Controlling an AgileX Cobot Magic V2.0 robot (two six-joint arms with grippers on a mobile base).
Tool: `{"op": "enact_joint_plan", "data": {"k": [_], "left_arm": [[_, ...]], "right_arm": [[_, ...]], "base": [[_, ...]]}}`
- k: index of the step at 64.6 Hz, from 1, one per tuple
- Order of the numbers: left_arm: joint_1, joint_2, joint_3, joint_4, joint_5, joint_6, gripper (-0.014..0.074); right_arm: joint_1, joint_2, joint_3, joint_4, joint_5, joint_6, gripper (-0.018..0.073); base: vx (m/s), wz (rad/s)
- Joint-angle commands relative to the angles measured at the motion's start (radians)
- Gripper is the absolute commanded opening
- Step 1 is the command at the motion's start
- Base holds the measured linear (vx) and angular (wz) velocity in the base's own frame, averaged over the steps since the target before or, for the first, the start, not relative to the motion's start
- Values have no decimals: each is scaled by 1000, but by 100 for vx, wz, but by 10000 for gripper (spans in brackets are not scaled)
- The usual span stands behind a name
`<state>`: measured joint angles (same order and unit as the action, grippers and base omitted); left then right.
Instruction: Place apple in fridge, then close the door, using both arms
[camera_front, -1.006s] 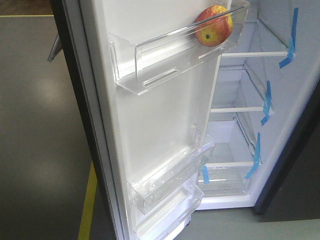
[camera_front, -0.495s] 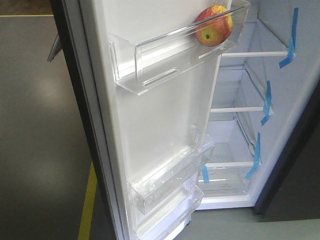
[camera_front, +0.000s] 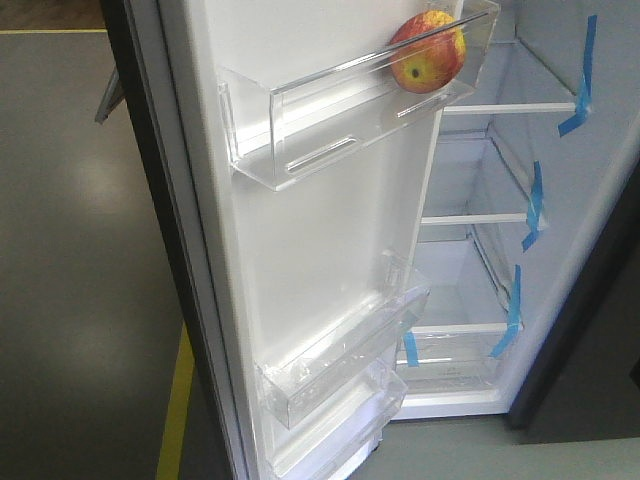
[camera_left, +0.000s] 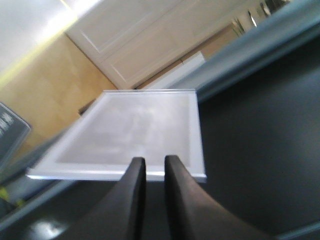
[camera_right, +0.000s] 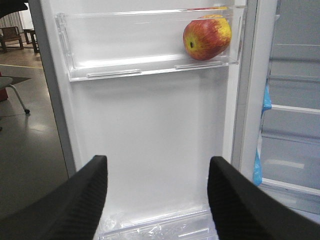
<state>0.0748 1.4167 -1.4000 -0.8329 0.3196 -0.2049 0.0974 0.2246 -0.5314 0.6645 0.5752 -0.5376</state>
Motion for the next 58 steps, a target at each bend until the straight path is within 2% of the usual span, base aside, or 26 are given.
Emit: {"op": "enact_joint_plan", "data": {"k": [1, 12, 16, 20, 23, 35, 58], "left_arm": [[-7, 19, -79, -220, 28, 135, 150], [-7, 108, -138, -634, 182, 452, 199], [-7, 132, -141, -784, 237, 546, 214], [-7, 153, -140, -901, 301, 633, 231], [-7, 167, -140, -958, 362, 676, 243], [-8, 186, -142, -957, 546, 690, 260], [-36, 186, -142, -957, 723, 690, 260]], "right_arm": [[-4, 11, -24, 21, -66, 0, 438], [-4, 11, -24, 22, -70, 0, 438], [-4, 11, -24, 23, -70, 0, 438], [-4, 11, -24, 25, -72, 0, 438], [-4, 11, -24, 29, -75, 0, 438], [-4, 11, -24, 29, -86, 0, 438], [-4, 11, -24, 47, -89, 2, 438]], "base": [[0, 0], [0, 0], [0, 0], [0, 0], [0, 0], [0, 0], [0, 0]]}}
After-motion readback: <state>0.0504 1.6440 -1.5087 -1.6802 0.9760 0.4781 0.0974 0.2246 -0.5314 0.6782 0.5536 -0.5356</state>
